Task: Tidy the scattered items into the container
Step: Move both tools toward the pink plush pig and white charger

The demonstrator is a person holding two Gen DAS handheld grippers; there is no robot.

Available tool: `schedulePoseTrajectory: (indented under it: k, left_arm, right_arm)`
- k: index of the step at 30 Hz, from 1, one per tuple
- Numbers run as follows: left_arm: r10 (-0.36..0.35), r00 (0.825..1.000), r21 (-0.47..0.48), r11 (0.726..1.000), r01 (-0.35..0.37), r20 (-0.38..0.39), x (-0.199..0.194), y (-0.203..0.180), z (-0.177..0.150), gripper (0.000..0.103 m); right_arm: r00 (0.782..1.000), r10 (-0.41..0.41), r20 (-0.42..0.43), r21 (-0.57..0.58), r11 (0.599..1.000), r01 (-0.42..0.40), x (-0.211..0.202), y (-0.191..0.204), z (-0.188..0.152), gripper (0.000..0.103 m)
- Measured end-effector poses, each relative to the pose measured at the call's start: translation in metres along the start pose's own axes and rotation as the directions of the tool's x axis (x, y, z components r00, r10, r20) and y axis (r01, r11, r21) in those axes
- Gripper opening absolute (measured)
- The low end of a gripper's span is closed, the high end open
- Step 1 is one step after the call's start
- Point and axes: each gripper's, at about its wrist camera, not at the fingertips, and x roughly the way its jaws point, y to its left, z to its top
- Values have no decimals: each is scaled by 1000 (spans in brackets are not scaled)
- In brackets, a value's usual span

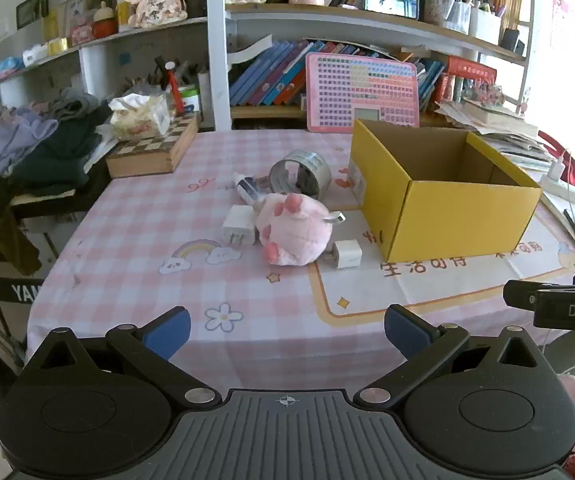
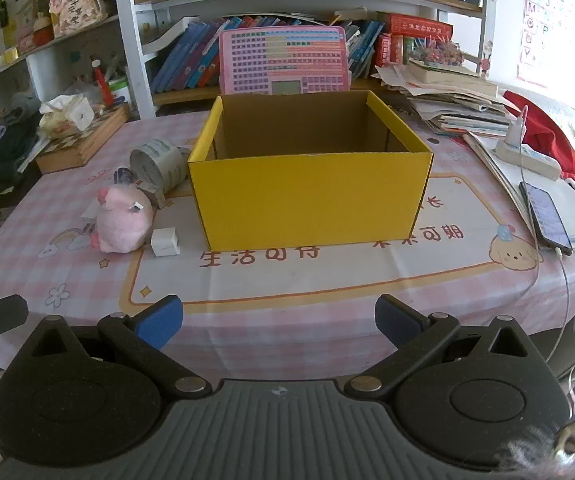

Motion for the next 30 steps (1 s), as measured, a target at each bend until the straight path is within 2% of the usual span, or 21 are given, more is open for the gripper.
schedulePoseTrajectory:
  k: [9, 21, 30]
  left_arm:
    - [-1, 1000, 4, 1000, 1, -8, 2, 0, 0, 103]
    - [-44, 999, -4, 999, 44, -13, 2, 5, 0, 103]
    - [-36, 999, 10, 999, 36, -2, 1, 5, -2, 103]
  right_arm:
    - [1000, 0, 0, -8, 1000, 0, 0, 2, 0, 103]
    - [1000, 8, -8, -22, 1000, -8, 2, 7, 1, 103]
    - [1000, 21, -18, -37, 999, -22, 3, 12, 0, 103]
